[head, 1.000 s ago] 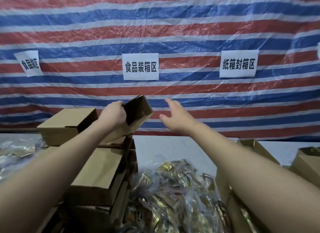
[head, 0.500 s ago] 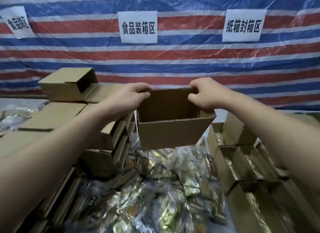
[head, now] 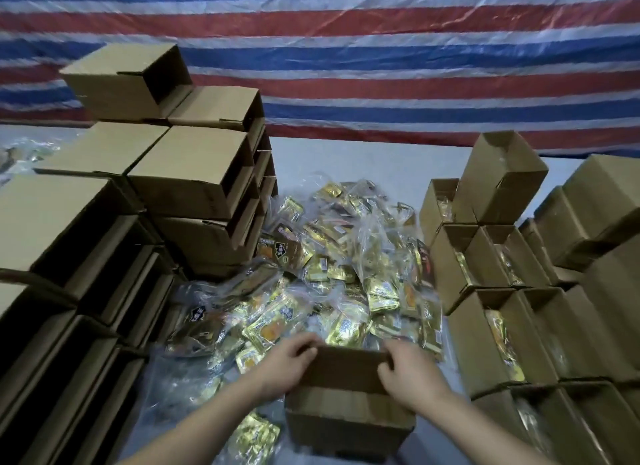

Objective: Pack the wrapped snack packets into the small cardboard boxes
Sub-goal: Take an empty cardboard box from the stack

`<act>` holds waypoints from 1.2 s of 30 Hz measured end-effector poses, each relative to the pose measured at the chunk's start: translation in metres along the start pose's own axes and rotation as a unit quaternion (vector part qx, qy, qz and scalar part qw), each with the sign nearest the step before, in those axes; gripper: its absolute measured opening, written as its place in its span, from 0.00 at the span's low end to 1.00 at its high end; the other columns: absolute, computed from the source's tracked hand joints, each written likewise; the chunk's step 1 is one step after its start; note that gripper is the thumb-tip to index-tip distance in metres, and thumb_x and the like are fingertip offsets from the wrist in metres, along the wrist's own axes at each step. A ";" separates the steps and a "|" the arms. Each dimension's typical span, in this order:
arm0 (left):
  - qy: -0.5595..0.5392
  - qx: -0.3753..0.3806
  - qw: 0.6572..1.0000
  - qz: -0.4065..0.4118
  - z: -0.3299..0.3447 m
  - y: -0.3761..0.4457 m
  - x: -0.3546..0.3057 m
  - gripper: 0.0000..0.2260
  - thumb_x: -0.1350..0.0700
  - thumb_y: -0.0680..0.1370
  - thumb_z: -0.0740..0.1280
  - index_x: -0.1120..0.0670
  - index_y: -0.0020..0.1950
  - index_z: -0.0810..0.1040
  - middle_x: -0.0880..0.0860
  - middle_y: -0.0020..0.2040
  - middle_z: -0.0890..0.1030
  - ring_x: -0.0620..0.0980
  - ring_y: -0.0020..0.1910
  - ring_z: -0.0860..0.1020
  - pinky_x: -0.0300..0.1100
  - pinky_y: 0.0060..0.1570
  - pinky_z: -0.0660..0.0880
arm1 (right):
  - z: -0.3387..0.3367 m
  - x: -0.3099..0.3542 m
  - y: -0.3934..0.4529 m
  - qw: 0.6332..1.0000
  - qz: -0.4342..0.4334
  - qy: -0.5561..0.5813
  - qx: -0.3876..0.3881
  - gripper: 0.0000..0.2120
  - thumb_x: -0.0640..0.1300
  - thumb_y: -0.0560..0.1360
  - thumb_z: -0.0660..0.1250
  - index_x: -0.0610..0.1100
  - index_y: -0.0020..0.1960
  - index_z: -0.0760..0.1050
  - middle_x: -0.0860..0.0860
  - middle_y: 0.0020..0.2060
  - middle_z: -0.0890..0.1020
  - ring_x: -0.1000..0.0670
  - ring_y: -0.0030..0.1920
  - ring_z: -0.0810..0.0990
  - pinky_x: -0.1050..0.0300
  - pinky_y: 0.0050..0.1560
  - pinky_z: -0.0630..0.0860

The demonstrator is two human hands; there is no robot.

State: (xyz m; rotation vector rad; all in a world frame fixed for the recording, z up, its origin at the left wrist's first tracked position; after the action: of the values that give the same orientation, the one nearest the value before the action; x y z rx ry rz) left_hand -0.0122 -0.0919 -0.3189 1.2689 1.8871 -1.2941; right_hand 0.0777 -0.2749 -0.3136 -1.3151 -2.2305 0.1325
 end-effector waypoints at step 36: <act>0.728 0.188 0.653 0.094 0.054 0.085 0.094 0.38 0.55 0.78 0.67 0.54 0.81 0.47 0.61 0.80 0.51 0.63 0.79 0.47 0.61 0.76 0.39 | -0.007 0.009 0.036 0.999 -0.024 0.041 0.002 0.23 0.64 0.77 0.52 0.48 0.60 0.71 0.52 0.54 0.77 0.50 0.54 0.76 0.48 0.55 0.75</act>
State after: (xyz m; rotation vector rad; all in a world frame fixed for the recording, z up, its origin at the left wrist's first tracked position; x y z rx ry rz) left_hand 0.0192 -0.0940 -0.4529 3.2570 2.1603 -0.3295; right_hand 0.1063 -0.2495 -0.3163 -1.2407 -2.1907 0.0645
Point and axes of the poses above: each hand's wrist, its own y-axis towards the middle knuckle, its own z-axis out of the palm, x = y × z, the point moved 9 cm from there along y, towards the middle knuckle
